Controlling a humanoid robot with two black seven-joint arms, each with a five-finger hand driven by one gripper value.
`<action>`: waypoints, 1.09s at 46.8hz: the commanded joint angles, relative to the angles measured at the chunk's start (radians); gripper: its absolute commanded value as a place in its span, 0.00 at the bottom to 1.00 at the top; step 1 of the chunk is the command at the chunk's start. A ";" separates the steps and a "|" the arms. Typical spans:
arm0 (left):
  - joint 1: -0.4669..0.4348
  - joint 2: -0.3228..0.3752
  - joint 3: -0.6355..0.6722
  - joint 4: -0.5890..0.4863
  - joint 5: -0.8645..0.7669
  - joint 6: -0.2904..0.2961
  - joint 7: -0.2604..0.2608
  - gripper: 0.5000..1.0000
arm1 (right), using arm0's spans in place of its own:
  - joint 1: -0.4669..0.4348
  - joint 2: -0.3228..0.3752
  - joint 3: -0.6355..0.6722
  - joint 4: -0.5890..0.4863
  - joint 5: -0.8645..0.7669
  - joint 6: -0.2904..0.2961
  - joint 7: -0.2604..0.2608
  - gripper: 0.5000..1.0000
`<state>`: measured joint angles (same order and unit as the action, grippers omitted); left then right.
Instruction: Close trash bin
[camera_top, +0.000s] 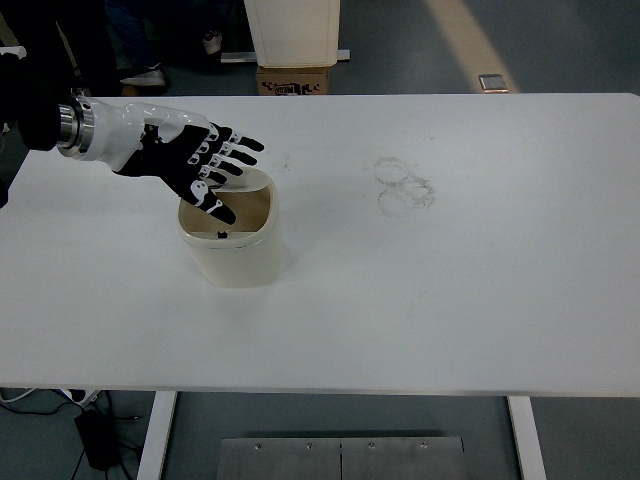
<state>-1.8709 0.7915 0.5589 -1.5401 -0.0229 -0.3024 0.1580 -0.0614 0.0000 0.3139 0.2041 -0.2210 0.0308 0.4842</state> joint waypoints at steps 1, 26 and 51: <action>0.001 0.003 0.004 -0.014 0.000 0.000 0.000 1.00 | 0.000 0.000 -0.001 0.000 0.000 0.000 0.001 0.98; 0.018 0.006 0.039 -0.020 0.000 0.002 -0.002 1.00 | 0.000 0.000 -0.001 -0.002 0.002 0.000 0.001 0.98; 0.050 0.006 0.038 -0.018 0.001 0.011 -0.002 1.00 | 0.000 0.000 -0.001 0.000 0.002 0.000 0.001 0.98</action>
<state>-1.8210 0.7988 0.5972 -1.5593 -0.0221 -0.2915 0.1559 -0.0614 0.0000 0.3131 0.2038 -0.2193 0.0305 0.4844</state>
